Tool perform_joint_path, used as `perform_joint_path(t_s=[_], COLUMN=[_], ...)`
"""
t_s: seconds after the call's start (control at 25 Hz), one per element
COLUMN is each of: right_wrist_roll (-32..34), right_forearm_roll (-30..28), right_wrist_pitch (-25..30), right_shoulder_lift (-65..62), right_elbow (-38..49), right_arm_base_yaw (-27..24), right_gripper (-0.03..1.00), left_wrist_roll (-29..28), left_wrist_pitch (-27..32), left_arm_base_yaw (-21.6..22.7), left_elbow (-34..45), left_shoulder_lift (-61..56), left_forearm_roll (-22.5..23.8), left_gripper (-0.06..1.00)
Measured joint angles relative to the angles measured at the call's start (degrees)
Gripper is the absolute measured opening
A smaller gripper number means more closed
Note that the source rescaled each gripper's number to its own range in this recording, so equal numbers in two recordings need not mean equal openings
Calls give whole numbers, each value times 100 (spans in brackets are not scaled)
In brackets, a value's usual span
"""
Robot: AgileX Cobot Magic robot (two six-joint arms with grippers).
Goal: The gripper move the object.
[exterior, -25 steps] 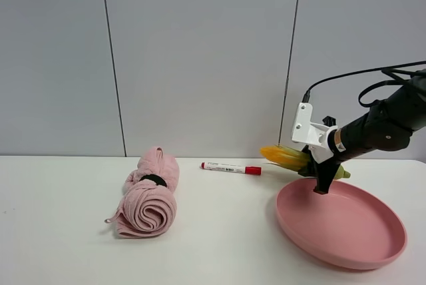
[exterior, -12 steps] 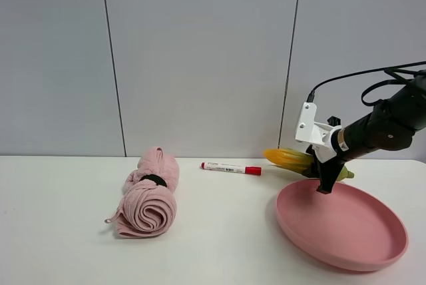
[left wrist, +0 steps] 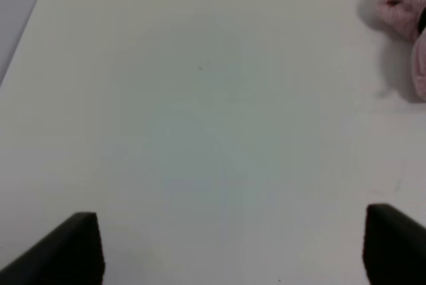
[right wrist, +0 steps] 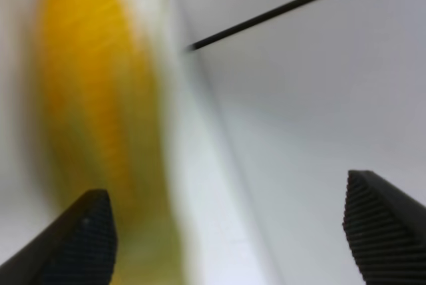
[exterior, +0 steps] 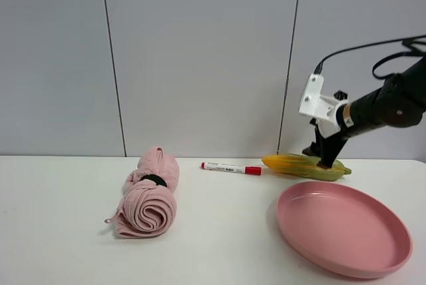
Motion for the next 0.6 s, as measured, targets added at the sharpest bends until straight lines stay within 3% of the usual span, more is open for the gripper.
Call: perform_joint_path(t_s=[0.12,0.24,0.6], right_wrist_roll=[8,243,1229], right_forearm_roll=[288,932,3941], right_wrist_pitch=[72,501,3699], right_shoulder_lift=[-667,-1383,-3625], right_elbow=[0,0,0], right_arm_base_yaw=[0,47,190], right_gripper=[56,56,56], left_wrist_roll=[0,0,0], left_wrist_pitch=[0,0,0], left_arm_base_yaw=[0,0,0], left_elbow=[0,0,0], left_shoulder_lift=[0,0,0], left_forearm_roll=[0,0,0], left_gripper=[100,100,100])
